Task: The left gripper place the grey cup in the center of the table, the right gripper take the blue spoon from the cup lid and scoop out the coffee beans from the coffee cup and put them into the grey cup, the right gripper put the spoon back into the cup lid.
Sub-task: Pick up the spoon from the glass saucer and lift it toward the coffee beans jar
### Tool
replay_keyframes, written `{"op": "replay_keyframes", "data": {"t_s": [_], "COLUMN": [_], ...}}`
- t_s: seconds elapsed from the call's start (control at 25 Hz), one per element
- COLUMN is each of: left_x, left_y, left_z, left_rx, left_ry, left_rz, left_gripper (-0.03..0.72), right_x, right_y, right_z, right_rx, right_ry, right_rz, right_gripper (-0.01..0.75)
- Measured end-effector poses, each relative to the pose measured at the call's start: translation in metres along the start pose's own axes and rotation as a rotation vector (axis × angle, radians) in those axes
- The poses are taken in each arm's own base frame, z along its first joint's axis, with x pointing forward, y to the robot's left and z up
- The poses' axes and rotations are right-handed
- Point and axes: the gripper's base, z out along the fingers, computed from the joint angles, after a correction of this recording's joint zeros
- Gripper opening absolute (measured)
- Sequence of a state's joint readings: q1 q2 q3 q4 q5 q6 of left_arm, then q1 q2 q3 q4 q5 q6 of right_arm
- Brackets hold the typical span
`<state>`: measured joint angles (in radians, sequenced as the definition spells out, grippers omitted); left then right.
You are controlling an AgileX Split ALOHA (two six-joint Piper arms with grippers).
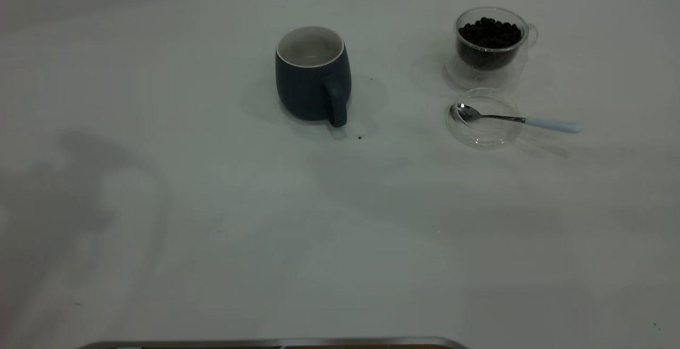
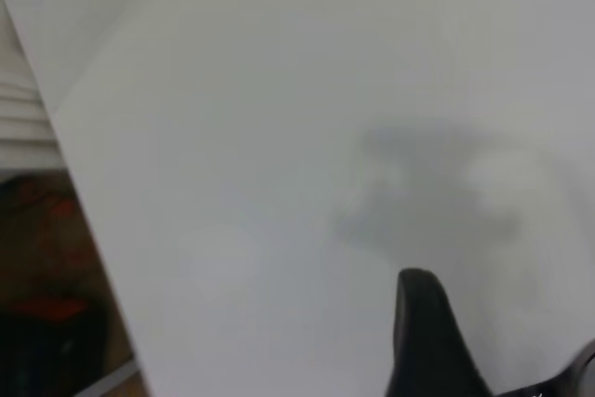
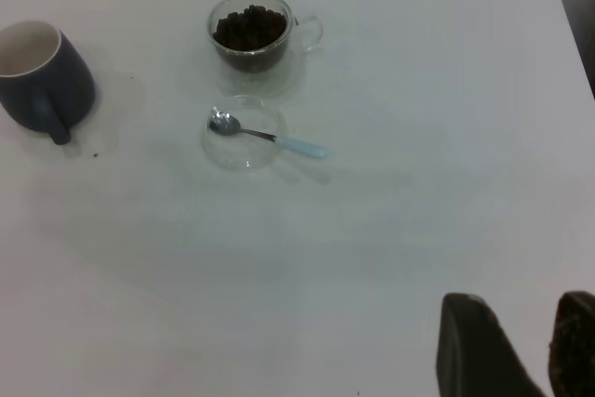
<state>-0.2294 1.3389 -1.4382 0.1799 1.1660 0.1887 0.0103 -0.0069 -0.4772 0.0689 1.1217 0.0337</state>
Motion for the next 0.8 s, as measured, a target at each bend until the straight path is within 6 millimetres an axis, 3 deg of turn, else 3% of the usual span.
{"op": "replay_keyframes", "data": {"t_s": [0.16, 0.28, 0.52, 0.72, 0.8], "left_x": [0.043, 0.085, 0.169, 0.217, 0.230], "left_y": [-0.014, -0.026, -0.053, -0.071, -0.075], "left_z": [-0.031, -0.033, 0.000, 0.031, 0.034], "left_rx": [0.081, 0.113, 0.126, 0.131, 0.131], "left_ry": [-0.081, -0.075, 0.007, 0.010, 0.005], "left_rz": [-0.083, -0.139, -0.229, -0.236, -0.238], "left_gripper": [0.497, 0.497, 0.497, 0.497, 0.497], "right_x": [0.000, 0.000, 0.000, 0.000, 0.000], "right_y": [0.000, 0.000, 0.000, 0.000, 0.000], "right_z": [0.000, 0.000, 0.000, 0.000, 0.000], "right_rx": [0.000, 0.000, 0.000, 0.000, 0.000], "right_ry": [0.000, 0.000, 0.000, 0.000, 0.000], "right_rz": [0.000, 0.000, 0.000, 0.000, 0.000], "right_gripper": [0.238, 0.238, 0.238, 0.238, 0.238]}}
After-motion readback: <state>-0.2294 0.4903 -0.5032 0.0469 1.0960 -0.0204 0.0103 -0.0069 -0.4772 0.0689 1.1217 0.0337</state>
